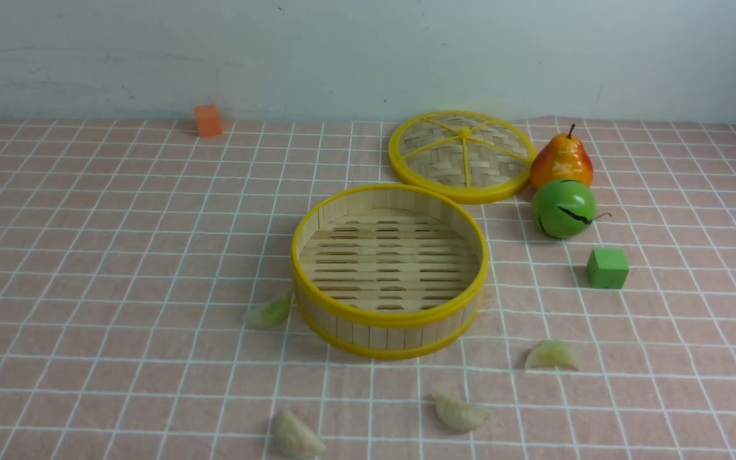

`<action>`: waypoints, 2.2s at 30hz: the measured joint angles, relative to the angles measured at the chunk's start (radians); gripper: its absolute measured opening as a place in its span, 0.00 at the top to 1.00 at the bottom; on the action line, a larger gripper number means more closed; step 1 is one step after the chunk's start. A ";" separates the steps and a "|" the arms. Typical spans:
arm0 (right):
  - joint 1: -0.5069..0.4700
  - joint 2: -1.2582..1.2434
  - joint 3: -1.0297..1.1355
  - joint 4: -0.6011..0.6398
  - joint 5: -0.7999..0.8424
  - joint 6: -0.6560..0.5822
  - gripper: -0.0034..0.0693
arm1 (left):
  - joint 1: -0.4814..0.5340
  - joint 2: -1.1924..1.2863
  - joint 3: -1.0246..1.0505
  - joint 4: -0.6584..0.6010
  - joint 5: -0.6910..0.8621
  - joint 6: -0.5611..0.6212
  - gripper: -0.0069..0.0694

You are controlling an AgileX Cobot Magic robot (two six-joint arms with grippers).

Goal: Put the dumplings into the steamer on the table with the pink tablecloth.
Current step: 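Reach for and grasp a dumpling on the table with the left gripper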

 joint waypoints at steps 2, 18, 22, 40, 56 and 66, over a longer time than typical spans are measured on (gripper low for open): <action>0.000 0.000 0.000 0.000 0.000 0.000 0.62 | 0.000 0.000 0.000 0.000 -0.001 0.000 0.60; 0.000 0.000 0.009 0.647 -0.063 0.333 0.62 | -0.003 0.000 0.000 -0.769 -0.174 -0.469 0.60; 0.000 0.000 0.009 0.659 -0.089 0.334 0.62 | -0.003 0.000 0.000 -0.803 -0.176 -0.451 0.60; 0.000 0.339 -0.327 0.609 0.086 -0.225 0.94 | -0.003 0.523 -0.729 -0.555 0.504 0.122 0.93; 0.411 0.979 -0.806 0.476 0.639 -0.513 0.97 | -0.301 1.264 -1.116 -0.202 0.768 0.390 0.93; 0.674 1.088 -0.808 0.376 0.569 -0.421 0.96 | -0.339 1.653 -1.418 -0.049 0.669 0.386 0.72</action>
